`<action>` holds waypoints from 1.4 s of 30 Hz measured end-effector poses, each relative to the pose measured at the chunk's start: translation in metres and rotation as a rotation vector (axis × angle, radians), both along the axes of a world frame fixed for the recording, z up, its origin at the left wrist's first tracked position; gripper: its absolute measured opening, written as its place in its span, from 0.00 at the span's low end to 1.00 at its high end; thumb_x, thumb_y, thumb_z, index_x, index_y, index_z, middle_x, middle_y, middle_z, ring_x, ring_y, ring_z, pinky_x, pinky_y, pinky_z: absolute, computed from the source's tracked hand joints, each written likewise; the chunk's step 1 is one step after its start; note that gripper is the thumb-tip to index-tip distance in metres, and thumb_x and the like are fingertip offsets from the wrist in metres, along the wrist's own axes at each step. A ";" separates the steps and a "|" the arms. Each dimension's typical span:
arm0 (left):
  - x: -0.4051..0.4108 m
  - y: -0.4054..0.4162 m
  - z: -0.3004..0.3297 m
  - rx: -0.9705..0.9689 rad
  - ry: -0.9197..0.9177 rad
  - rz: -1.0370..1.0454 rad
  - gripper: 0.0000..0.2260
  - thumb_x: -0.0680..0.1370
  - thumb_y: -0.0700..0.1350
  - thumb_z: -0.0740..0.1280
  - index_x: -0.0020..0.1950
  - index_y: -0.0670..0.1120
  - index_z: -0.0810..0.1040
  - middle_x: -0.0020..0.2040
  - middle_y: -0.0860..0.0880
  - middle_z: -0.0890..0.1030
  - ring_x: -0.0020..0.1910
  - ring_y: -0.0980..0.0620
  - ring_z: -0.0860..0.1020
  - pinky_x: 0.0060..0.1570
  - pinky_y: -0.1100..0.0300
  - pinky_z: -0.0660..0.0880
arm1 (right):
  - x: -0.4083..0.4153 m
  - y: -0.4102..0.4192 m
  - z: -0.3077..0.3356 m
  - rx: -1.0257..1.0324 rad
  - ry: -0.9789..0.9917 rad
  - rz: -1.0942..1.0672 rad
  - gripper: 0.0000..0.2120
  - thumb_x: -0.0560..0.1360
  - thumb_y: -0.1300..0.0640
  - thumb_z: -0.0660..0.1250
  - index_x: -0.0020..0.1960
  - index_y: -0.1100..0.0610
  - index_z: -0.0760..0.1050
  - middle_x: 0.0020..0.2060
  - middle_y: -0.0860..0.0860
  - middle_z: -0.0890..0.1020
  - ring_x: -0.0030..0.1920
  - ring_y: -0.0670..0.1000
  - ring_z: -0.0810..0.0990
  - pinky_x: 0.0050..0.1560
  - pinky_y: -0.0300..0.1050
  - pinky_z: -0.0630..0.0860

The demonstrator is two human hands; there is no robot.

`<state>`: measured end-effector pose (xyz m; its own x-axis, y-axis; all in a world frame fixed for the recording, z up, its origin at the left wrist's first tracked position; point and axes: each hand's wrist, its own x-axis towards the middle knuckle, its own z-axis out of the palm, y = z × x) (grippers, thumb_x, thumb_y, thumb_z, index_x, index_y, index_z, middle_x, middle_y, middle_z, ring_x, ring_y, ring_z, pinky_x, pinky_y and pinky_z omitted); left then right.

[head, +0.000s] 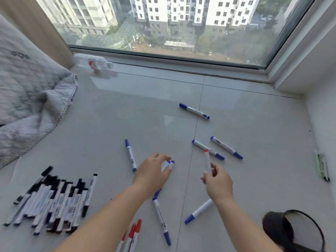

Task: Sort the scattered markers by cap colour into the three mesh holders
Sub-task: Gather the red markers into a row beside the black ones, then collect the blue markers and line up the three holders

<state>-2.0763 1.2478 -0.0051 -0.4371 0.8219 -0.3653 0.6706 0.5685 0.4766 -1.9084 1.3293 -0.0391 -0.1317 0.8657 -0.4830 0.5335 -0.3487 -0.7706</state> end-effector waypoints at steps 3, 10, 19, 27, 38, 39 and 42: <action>-0.029 -0.074 -0.010 -0.004 0.025 0.076 0.15 0.77 0.49 0.63 0.64 0.54 0.72 0.63 0.54 0.73 0.59 0.52 0.74 0.55 0.59 0.72 | -0.030 -0.085 -0.006 -0.115 0.066 0.052 0.03 0.75 0.58 0.63 0.44 0.55 0.75 0.35 0.51 0.81 0.39 0.52 0.81 0.45 0.52 0.79; -0.075 -0.198 -0.047 -0.093 0.047 0.085 0.19 0.78 0.53 0.61 0.67 0.51 0.68 0.62 0.54 0.70 0.56 0.55 0.73 0.50 0.64 0.72 | -0.061 -0.217 -0.039 -0.170 -0.236 0.107 0.08 0.76 0.50 0.62 0.45 0.52 0.77 0.39 0.46 0.80 0.38 0.44 0.76 0.32 0.36 0.67; -0.082 -0.247 -0.081 -0.172 -0.042 -0.008 0.31 0.75 0.54 0.64 0.74 0.49 0.56 0.68 0.53 0.63 0.67 0.54 0.64 0.61 0.60 0.69 | -0.085 -0.264 -0.060 -0.114 -0.440 0.052 0.08 0.76 0.46 0.61 0.50 0.50 0.70 0.40 0.45 0.76 0.36 0.41 0.75 0.30 0.36 0.68; -0.080 -0.240 -0.079 0.022 -0.039 -0.035 0.26 0.76 0.49 0.64 0.72 0.49 0.61 0.67 0.52 0.64 0.68 0.54 0.62 0.64 0.65 0.59 | -0.086 -0.273 -0.059 -0.032 -0.505 0.054 0.09 0.78 0.49 0.59 0.53 0.52 0.72 0.45 0.48 0.77 0.39 0.45 0.75 0.32 0.36 0.67; -0.079 -0.134 -0.096 0.024 0.238 -0.257 0.20 0.76 0.53 0.63 0.67 0.49 0.68 0.61 0.49 0.72 0.60 0.49 0.68 0.53 0.57 0.70 | -0.065 -0.190 -0.074 0.293 -0.567 0.253 0.11 0.75 0.54 0.64 0.55 0.57 0.72 0.50 0.52 0.75 0.49 0.52 0.72 0.41 0.42 0.67; -0.078 -0.129 -0.100 -0.012 0.248 -0.274 0.19 0.76 0.53 0.63 0.66 0.50 0.68 0.60 0.49 0.72 0.59 0.49 0.69 0.53 0.56 0.70 | -0.064 -0.187 -0.077 0.272 -0.585 0.314 0.10 0.75 0.53 0.63 0.54 0.57 0.72 0.49 0.52 0.75 0.48 0.53 0.72 0.40 0.42 0.65; -0.076 -0.124 -0.109 -0.068 0.235 -0.262 0.11 0.77 0.50 0.62 0.58 0.48 0.71 0.54 0.48 0.74 0.52 0.49 0.70 0.46 0.58 0.68 | -0.060 -0.185 -0.079 0.242 -0.589 0.384 0.08 0.76 0.55 0.60 0.50 0.59 0.70 0.46 0.54 0.75 0.42 0.53 0.71 0.38 0.44 0.64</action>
<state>-2.1528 1.1239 -0.1136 -0.2938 0.8945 -0.3369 0.8845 0.3880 0.2590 -1.9685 1.1440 -0.1177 -0.2247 0.9021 -0.3684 0.9323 0.0891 -0.3505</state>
